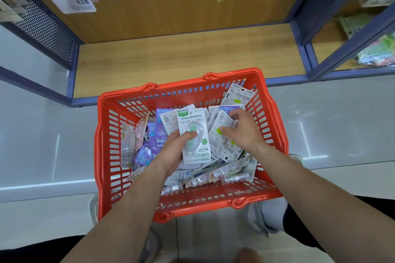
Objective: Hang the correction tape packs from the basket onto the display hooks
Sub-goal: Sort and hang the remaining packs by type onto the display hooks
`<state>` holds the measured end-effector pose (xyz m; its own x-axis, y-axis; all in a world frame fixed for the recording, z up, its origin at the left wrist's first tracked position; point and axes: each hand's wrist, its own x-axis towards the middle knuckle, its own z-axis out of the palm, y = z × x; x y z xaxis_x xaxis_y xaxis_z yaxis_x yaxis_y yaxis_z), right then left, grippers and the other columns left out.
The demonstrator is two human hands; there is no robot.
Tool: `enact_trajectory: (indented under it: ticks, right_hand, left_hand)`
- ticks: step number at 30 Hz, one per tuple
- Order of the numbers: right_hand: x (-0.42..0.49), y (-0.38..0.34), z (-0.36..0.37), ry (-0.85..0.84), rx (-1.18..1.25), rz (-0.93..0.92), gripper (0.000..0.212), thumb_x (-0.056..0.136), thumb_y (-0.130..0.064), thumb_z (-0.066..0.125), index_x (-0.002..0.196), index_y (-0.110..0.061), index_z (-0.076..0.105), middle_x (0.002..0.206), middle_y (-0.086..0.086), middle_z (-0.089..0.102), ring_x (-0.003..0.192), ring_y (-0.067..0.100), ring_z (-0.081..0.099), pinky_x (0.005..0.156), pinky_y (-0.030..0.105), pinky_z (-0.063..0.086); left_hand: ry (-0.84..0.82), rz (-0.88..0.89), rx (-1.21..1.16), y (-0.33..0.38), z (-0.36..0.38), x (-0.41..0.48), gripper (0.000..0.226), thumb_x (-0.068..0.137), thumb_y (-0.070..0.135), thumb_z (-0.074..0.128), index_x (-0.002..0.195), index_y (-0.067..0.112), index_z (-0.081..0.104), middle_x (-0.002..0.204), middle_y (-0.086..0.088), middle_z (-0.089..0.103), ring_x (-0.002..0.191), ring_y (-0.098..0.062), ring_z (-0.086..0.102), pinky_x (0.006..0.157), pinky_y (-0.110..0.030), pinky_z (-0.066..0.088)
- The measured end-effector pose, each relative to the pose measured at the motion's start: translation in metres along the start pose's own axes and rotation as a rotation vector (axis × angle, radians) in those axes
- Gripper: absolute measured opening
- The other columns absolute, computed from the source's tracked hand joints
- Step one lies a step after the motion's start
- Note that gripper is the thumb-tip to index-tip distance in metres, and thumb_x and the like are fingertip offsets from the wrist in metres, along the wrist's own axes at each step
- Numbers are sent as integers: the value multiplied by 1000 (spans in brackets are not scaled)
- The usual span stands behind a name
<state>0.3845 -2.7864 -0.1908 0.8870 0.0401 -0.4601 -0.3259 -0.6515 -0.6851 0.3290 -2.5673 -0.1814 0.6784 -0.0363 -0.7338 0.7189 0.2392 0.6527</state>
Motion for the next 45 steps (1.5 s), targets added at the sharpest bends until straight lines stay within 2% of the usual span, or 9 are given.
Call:
enact_trajectory:
  ticks: [4, 9, 15, 21, 24, 29, 33, 39, 45]
  right_hand:
    - [-8, -9, -2, -41, 17, 24, 47, 90, -27, 78, 129, -14, 54, 117, 5, 57, 102, 23, 61, 91, 38, 50]
    - [-16, -19, -11, -44, 372, 237, 9, 100, -25, 63, 105, -18, 61, 107, 5, 67, 98, 31, 72, 81, 42, 61]
    - [-18, -12, -17, -39, 441, 310, 38, 90, -36, 78, 111, -13, 55, 115, 8, 64, 104, 26, 68, 72, 41, 64]
    - [-14, -2, -10, -31, 414, 342, 52, 76, -30, 90, 113, -20, 54, 116, 10, 65, 102, 29, 70, 77, 50, 64]
    - [-15, -4, -9, -27, 375, 309, 57, 73, -31, 92, 116, -19, 57, 110, 5, 68, 99, 25, 71, 64, 39, 61]
    - [-11, -2, -11, -34, 470, 223, 39, 81, -2, 84, 112, -17, 66, 106, 5, 76, 98, 24, 75, 85, 47, 62]
    - [-6, -15, -24, -108, 544, 115, 37, 84, 10, 75, 106, -19, 68, 99, 3, 77, 88, 14, 76, 80, 37, 62]
    - [-22, -58, -38, -267, 628, 62, 36, 87, 11, 72, 113, -14, 69, 103, 10, 79, 95, 25, 77, 75, 38, 62]
    - [-52, -117, -63, -299, 722, -6, 27, 95, 3, 64, 121, -5, 68, 113, 17, 76, 103, 34, 73, 91, 47, 58]
  left_hand:
    - [-26, -10, 3, 3, 9, -2, 36, 94, 22, 68, 130, 21, 65, 122, -5, 74, 111, -30, 72, 95, -54, 57]
    - [-76, -45, -32, 4, 21, -4, 29, 100, 19, 61, 128, 15, 64, 114, -8, 76, 102, -28, 74, 71, -41, 61]
    - [-134, -74, -71, 1, 32, -1, 45, 95, 20, 67, 137, 8, 59, 129, -20, 68, 112, -37, 70, 75, -43, 61]
    - [-140, -77, -128, 5, 28, -2, 34, 101, 15, 58, 135, 11, 61, 126, -15, 71, 114, -35, 69, 82, -48, 60]
    - [-141, -83, -127, 4, 28, -2, 36, 100, 15, 60, 136, 13, 60, 125, -14, 72, 115, -34, 69, 87, -51, 58]
    - [-116, -62, -53, 10, 22, -5, 35, 99, 13, 61, 134, 12, 61, 125, -15, 72, 111, -34, 70, 74, -43, 61]
    - [-85, 6, -57, 34, -4, -12, 30, 95, 9, 65, 125, 6, 66, 111, -16, 74, 97, -34, 72, 66, -39, 62]
    - [-159, 51, -92, 72, -13, -36, 59, 79, 17, 70, 133, -3, 61, 126, -27, 67, 113, -43, 66, 91, -56, 58]
    - [-166, 157, -53, 115, 1, -89, 39, 83, 21, 68, 117, 2, 70, 118, -25, 72, 100, -35, 73, 93, -55, 58]
